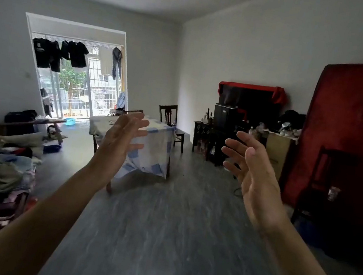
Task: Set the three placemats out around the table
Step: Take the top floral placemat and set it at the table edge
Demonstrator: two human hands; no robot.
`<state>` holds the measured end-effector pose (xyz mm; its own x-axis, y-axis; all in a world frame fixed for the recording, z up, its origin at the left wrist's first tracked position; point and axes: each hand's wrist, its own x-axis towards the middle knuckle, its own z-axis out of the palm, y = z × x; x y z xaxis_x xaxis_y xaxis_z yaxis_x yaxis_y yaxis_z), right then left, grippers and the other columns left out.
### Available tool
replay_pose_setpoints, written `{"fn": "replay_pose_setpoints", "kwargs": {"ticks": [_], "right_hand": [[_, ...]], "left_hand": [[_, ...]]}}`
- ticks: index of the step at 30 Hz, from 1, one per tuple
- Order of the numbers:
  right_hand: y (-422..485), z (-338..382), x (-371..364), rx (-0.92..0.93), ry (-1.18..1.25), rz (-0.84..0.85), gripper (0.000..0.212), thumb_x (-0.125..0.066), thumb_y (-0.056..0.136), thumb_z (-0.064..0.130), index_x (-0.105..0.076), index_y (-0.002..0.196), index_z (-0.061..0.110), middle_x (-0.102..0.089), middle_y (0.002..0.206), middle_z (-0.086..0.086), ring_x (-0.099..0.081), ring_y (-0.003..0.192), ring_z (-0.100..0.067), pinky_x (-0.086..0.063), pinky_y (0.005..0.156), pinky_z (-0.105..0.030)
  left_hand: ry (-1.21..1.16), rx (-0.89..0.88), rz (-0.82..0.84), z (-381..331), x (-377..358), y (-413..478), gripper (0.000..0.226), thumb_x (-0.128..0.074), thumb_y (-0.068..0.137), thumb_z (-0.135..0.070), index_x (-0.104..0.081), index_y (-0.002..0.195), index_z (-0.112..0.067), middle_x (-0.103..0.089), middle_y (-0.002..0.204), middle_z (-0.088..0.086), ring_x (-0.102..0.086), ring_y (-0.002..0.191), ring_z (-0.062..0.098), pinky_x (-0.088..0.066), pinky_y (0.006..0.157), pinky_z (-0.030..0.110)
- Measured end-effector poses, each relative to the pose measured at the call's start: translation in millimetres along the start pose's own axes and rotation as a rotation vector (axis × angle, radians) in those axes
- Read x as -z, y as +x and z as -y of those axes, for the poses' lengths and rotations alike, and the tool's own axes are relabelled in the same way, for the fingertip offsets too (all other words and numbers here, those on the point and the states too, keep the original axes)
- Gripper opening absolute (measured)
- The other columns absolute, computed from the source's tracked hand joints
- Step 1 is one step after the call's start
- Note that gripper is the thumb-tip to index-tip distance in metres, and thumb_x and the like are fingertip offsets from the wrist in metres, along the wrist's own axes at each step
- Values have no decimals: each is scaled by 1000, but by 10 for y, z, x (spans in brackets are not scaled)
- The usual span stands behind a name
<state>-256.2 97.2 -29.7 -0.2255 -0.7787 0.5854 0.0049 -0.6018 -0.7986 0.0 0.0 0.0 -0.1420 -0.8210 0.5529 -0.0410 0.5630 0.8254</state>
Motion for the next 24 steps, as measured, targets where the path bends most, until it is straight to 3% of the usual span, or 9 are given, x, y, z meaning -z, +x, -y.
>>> {"fn": "replay_pose_setpoints", "kwargs": {"ticks": [7,11,13,17,20,24], "right_hand": [[702,-656,-217,-75,-42,46,54,-45,91,54,-50,138,27,-62,135,1,-59,125,-13,-44,110,-45],[1256,-1075,-472,-71,-54,69,67,-52,79,67,-54,135,30,-64,132,4,-59,124,-13,-43,110,-45],[1533,-1280,-605,-64,-46,72,63,-53,79,66,-57,132,32,-65,130,6,-60,123,-12,-42,111,-45],[2053,-1679,-849,-54,-21,72,55,-51,87,57,-56,133,27,-64,130,4,-59,124,-14,-42,111,-48],[2421,-1930,-1000,-61,-3,88,54,-49,90,49,-50,138,23,-62,134,0,-59,125,-14,-43,110,-44],[2920,-2378,-1186,-51,11,123,65,-54,83,60,-50,138,26,-62,134,4,-59,124,-12,-47,103,-37]], "left_hand": [[-84,43,-44,645,84,592,52,-35,96,-41,-46,137,-11,-57,138,10,-57,123,25,-53,89,27],[-112,29,-76,1081,315,1139,53,-35,95,-43,-46,137,-11,-56,138,11,-57,122,26,-53,88,28],[-129,29,-107,1250,439,1409,61,-38,88,-47,-47,135,-10,-57,137,12,-58,121,27,-53,88,30],[-130,50,-137,1582,623,1903,51,-36,96,-40,-47,135,-8,-57,136,13,-58,122,30,-52,91,35],[-115,59,-129,1791,713,2193,63,-40,88,-47,-46,137,-8,-57,136,14,-58,121,29,-51,95,40],[-66,39,-117,2158,846,2621,63,-39,86,-50,-48,136,-11,-58,135,11,-60,119,25,-53,92,36]]}}
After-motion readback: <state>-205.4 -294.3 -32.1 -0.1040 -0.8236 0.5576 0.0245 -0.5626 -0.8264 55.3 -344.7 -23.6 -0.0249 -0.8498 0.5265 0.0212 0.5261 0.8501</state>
